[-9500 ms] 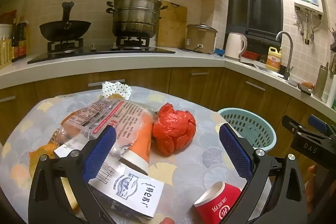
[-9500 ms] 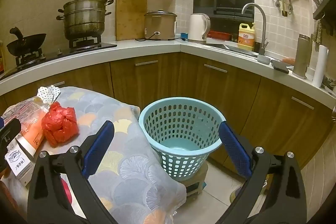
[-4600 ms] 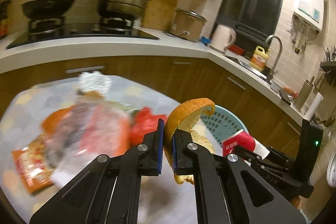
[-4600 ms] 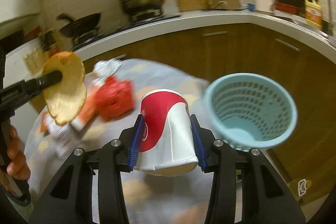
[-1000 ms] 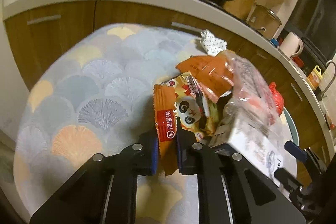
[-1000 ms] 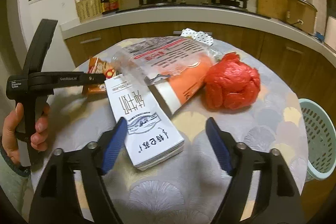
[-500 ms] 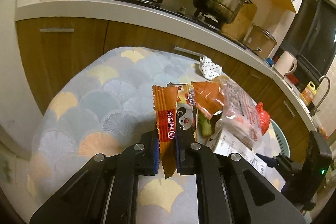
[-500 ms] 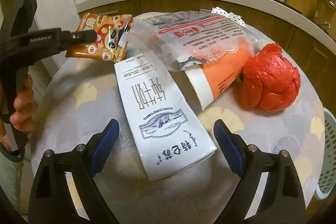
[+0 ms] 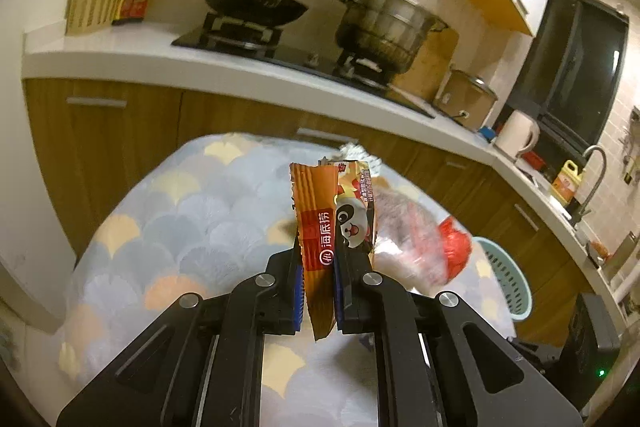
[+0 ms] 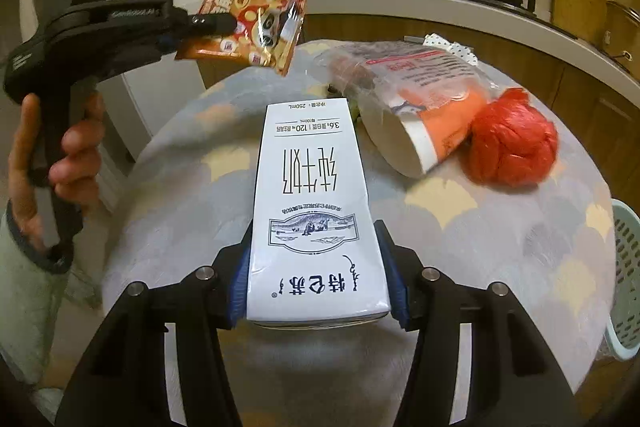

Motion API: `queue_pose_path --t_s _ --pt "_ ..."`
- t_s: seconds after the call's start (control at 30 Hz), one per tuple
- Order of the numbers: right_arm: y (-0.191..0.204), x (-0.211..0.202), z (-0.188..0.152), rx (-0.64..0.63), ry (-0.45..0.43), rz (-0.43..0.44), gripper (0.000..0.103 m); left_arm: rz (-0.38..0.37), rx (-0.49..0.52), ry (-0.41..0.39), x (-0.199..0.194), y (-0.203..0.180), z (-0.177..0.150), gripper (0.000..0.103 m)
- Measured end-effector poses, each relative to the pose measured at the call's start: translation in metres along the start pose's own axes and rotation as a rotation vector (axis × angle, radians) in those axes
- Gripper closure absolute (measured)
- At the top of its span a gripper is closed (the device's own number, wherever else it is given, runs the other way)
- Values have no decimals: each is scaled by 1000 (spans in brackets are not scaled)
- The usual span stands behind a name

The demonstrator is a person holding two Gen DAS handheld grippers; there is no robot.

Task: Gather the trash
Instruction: 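Grasp the white milk carton with the right gripper while the left grasps the snack wrapper, then carry carton and wrapper over the blue basket and release both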

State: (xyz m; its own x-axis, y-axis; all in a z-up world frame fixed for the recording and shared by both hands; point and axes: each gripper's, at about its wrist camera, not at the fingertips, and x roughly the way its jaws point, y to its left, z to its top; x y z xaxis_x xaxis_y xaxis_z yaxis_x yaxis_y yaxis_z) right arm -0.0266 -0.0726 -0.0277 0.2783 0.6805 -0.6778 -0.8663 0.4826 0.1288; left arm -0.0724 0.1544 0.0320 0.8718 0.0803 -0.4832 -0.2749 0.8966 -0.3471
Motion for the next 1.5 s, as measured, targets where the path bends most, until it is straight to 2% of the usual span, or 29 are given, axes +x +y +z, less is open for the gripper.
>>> queue_pose_path --t_s 0.13,0.27,0.47,0.8,1.1,1.33,1.5 --pt "-2 -25 -2 -1 -41 21 52 -33 31 -28 -7 -23 5 94" --pt "-5 -45 -1 -11 -89 -9 52 -65 68 -47 -9 -45 10 94" --pt "-33 -80 1 29 -163 -110 52 -126 115 -50 2 -83 18 94" --pt "-116 -124 -15 170 -226 -299 52 -239 228 38 58 -166 8 94" --pt "-197 -143 -57 323 -208 -465 52 -323 321 145 117 -244 -17 94" --pt "-254 -133 -95 436 -119 -573 52 -364 383 271 176 -303 -51 94" --pt "-297 -117 -120 559 -41 -601 52 -352 383 400 232 -331 -76 94"
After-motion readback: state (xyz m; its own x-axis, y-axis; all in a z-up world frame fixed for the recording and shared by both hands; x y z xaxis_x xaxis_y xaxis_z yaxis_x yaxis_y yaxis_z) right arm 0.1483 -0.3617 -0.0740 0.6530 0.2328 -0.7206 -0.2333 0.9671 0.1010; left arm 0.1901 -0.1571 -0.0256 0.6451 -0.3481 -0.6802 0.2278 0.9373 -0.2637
